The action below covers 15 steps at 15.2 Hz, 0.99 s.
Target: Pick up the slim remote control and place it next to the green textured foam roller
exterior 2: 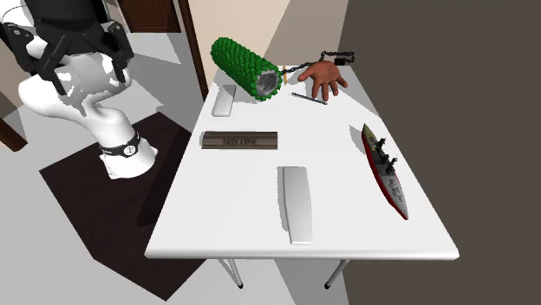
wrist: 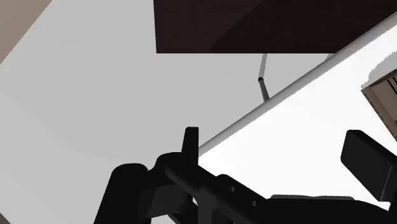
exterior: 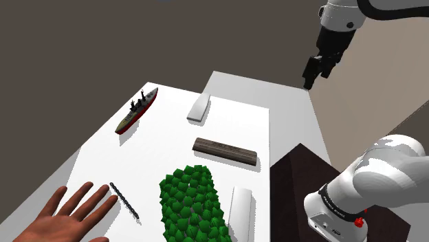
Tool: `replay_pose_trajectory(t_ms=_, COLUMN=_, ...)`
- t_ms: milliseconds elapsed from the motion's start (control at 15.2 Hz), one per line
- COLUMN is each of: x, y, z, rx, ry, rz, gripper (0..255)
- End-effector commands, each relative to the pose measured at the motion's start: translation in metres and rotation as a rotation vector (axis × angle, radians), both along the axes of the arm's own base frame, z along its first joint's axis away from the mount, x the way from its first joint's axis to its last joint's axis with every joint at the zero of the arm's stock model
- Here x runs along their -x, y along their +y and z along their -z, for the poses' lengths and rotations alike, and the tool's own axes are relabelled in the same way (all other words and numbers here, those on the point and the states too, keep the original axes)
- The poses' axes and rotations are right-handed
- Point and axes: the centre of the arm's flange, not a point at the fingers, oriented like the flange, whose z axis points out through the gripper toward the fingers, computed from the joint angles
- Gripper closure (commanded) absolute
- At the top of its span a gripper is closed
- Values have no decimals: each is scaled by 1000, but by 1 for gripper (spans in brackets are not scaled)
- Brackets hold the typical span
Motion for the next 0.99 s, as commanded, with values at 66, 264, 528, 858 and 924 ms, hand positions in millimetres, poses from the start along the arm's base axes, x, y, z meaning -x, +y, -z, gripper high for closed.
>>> replay_pose_trajectory(t_ms=66, x=-7, y=8, z=7, rx=-3, ry=-4, rz=24, gripper=0)
replay_pose_trajectory(t_ms=264, x=-29, y=30, z=28, rx=-13, ry=-14, rz=97, gripper=0)
replay_pose_trajectory(t_ms=528, x=-62, y=58, z=55, rx=-25, ry=-29, rz=194, gripper=0)
replay_pose_trajectory(t_ms=858, x=-106, y=89, z=88, rx=-41, ry=-46, rz=316, gripper=0)
replay_pose_trajectory(t_ms=924, x=-115, y=95, z=95, rx=-45, ry=-50, rz=340, gripper=0)
